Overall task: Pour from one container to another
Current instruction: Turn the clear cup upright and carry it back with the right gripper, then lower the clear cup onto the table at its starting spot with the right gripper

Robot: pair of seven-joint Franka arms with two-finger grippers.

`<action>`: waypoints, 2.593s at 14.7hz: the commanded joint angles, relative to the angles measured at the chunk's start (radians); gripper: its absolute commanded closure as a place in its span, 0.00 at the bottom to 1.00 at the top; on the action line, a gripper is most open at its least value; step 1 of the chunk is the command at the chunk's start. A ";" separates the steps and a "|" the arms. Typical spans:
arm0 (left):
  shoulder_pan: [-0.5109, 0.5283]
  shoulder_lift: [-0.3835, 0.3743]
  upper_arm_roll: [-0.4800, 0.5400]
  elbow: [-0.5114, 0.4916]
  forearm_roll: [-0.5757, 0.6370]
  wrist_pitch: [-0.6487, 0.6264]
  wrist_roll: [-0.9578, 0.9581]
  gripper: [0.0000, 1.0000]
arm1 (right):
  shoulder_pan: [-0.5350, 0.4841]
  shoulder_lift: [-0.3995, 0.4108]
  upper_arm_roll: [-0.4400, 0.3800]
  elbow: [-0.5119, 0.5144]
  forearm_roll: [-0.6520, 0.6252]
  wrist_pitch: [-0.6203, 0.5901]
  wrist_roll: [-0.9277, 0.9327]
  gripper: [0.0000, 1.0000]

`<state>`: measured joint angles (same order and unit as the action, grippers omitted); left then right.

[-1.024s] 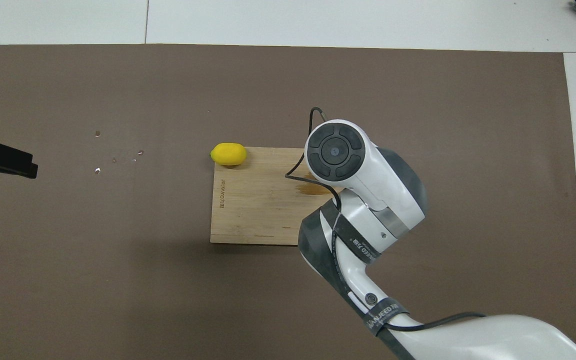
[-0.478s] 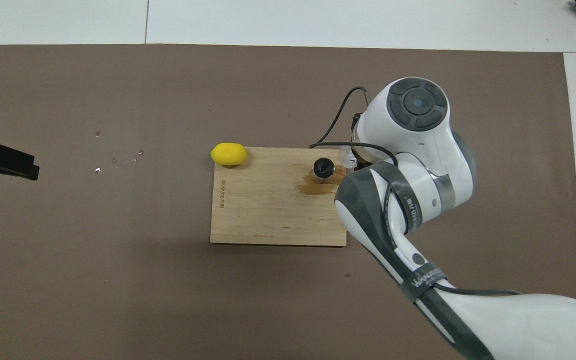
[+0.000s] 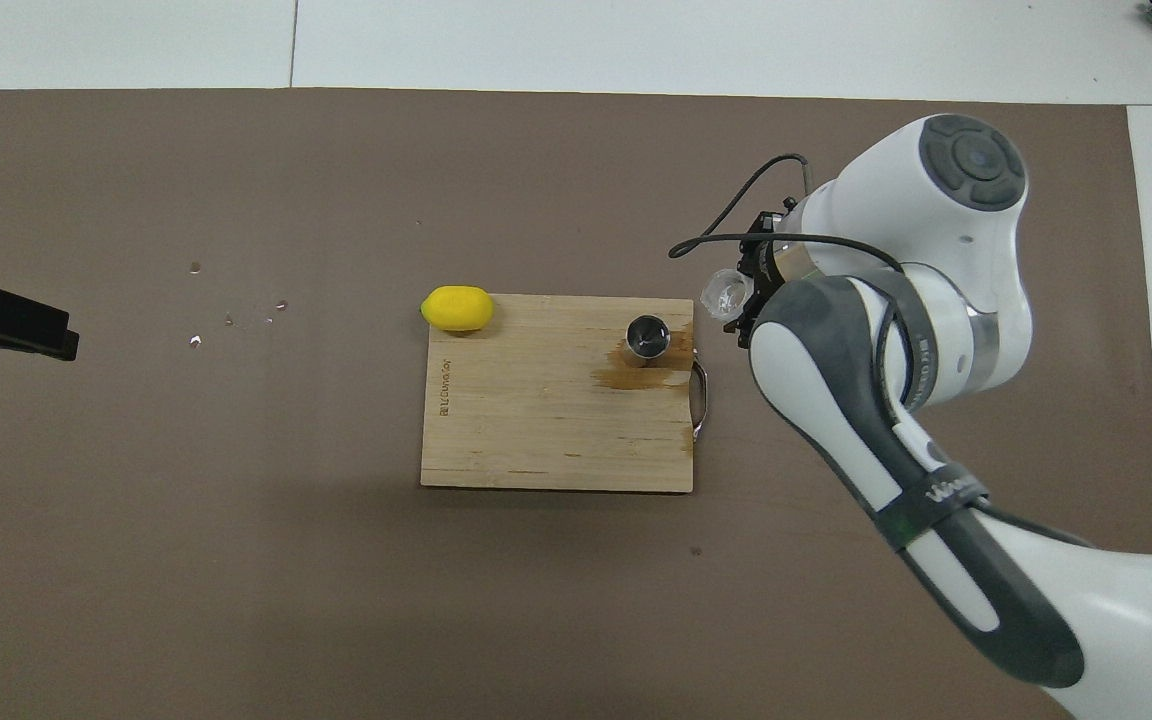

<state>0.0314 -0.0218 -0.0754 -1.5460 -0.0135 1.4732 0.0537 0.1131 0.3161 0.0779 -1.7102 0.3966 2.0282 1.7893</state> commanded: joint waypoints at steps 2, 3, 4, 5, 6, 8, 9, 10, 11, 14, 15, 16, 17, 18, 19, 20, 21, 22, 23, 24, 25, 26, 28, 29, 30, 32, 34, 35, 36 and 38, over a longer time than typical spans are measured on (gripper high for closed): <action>-0.002 -0.026 0.005 -0.023 0.003 -0.008 0.002 0.00 | -0.104 -0.071 0.013 -0.175 0.166 0.085 -0.186 1.00; -0.002 -0.026 0.005 -0.023 0.003 -0.008 0.002 0.00 | -0.131 -0.089 0.013 -0.221 0.201 0.104 -0.250 1.00; -0.002 -0.026 0.005 -0.023 0.003 -0.008 0.002 0.00 | -0.156 -0.104 0.013 -0.261 0.237 0.122 -0.307 1.00; -0.002 -0.026 0.005 -0.023 0.003 -0.008 0.002 0.00 | -0.186 -0.111 0.011 -0.291 0.284 0.127 -0.358 1.00; -0.002 -0.026 0.005 -0.026 0.003 -0.008 0.002 0.00 | -0.225 -0.109 0.013 -0.311 0.336 0.124 -0.391 1.00; -0.002 -0.026 0.005 -0.026 0.003 -0.008 0.002 0.00 | -0.248 -0.118 0.011 -0.356 0.372 0.127 -0.476 1.00; -0.002 -0.026 0.005 -0.023 0.003 -0.008 0.002 0.00 | -0.271 -0.120 0.011 -0.373 0.373 0.127 -0.510 1.00; -0.002 -0.026 0.005 -0.026 0.003 -0.008 0.002 0.00 | -0.291 -0.120 0.011 -0.391 0.375 0.127 -0.566 1.00; -0.002 -0.026 0.005 -0.023 0.003 -0.008 0.002 0.00 | -0.302 -0.123 0.011 -0.411 0.375 0.127 -0.618 1.00; -0.002 -0.026 0.005 -0.023 0.003 -0.008 0.002 0.00 | -0.335 -0.124 0.011 -0.446 0.375 0.126 -0.715 1.00; -0.002 -0.026 0.005 -0.023 0.003 -0.008 0.002 0.00 | -0.360 -0.118 0.011 -0.453 0.375 0.121 -0.753 1.00; -0.002 -0.026 0.005 -0.026 0.003 -0.008 0.002 0.00 | -0.384 -0.108 0.013 -0.456 0.387 0.116 -0.796 1.00; -0.002 -0.026 0.005 -0.023 0.003 -0.008 0.002 0.00 | -0.395 -0.100 0.011 -0.460 0.418 0.110 -0.838 1.00; -0.002 -0.026 0.005 -0.026 0.003 -0.008 0.002 0.00 | -0.400 -0.098 0.011 -0.471 0.427 0.110 -0.864 1.00; -0.002 -0.026 0.005 -0.026 0.003 -0.008 0.002 0.00 | -0.403 -0.101 0.011 -0.483 0.429 0.110 -0.870 1.00; -0.002 -0.026 0.005 -0.023 0.003 -0.008 0.002 0.00 | -0.403 -0.106 0.011 -0.497 0.432 0.112 -0.872 1.00; -0.002 -0.026 0.005 -0.023 0.003 -0.008 0.002 0.00 | -0.403 -0.109 0.011 -0.509 0.445 0.121 -0.872 0.92; -0.002 -0.026 0.005 -0.023 0.003 -0.008 0.002 0.00 | -0.401 -0.111 0.010 -0.517 0.456 0.125 -0.872 0.83; -0.002 -0.026 0.005 -0.023 0.003 -0.010 0.002 0.00 | -0.401 -0.112 0.010 -0.520 0.456 0.127 -0.872 0.75; -0.002 -0.026 0.005 -0.026 0.003 -0.008 0.002 0.00 | -0.401 -0.114 0.010 -0.520 0.456 0.129 -0.870 0.64; -0.002 -0.026 0.005 -0.026 0.003 -0.008 0.002 0.00 | -0.400 -0.114 0.008 -0.523 0.456 0.130 -0.870 0.52; -0.002 -0.026 0.005 -0.023 0.003 -0.008 0.002 0.00 | -0.401 -0.115 0.006 -0.526 0.456 0.130 -0.872 0.36; -0.002 -0.026 0.005 -0.026 0.003 -0.008 0.002 0.00 | -0.398 -0.117 0.005 -0.532 0.441 0.132 -0.870 0.04; -0.002 -0.026 0.005 -0.023 0.003 -0.008 0.002 0.00 | -0.400 -0.117 0.005 -0.534 0.439 0.130 -0.869 0.02; -0.002 -0.026 0.005 -0.023 0.003 -0.008 0.002 0.00 | -0.400 -0.117 0.003 -0.534 0.438 0.132 -0.869 0.02; -0.002 -0.026 0.005 -0.023 0.003 -0.008 0.002 0.00 | -0.401 -0.117 0.002 -0.532 0.389 0.132 -0.867 0.01; -0.002 -0.026 0.005 -0.023 0.003 -0.008 0.002 0.00 | -0.405 -0.117 -0.001 -0.531 0.319 0.130 -0.869 0.01; -0.002 -0.026 0.005 -0.023 0.003 -0.008 0.002 0.00 | -0.417 -0.118 -0.001 -0.529 0.305 0.130 -0.869 0.01; -0.002 -0.026 0.005 -0.023 0.003 -0.008 0.002 0.00 | -0.429 -0.120 0.000 -0.529 0.303 0.129 -0.869 0.01; -0.002 -0.026 0.005 -0.023 0.003 -0.008 0.002 0.00 | -0.457 -0.124 -0.001 -0.529 0.300 0.124 -0.870 0.01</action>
<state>0.0314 -0.0228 -0.0754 -1.5472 -0.0135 1.4730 0.0537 -0.3019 0.2265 0.0688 -2.2118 0.7117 2.1412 0.9473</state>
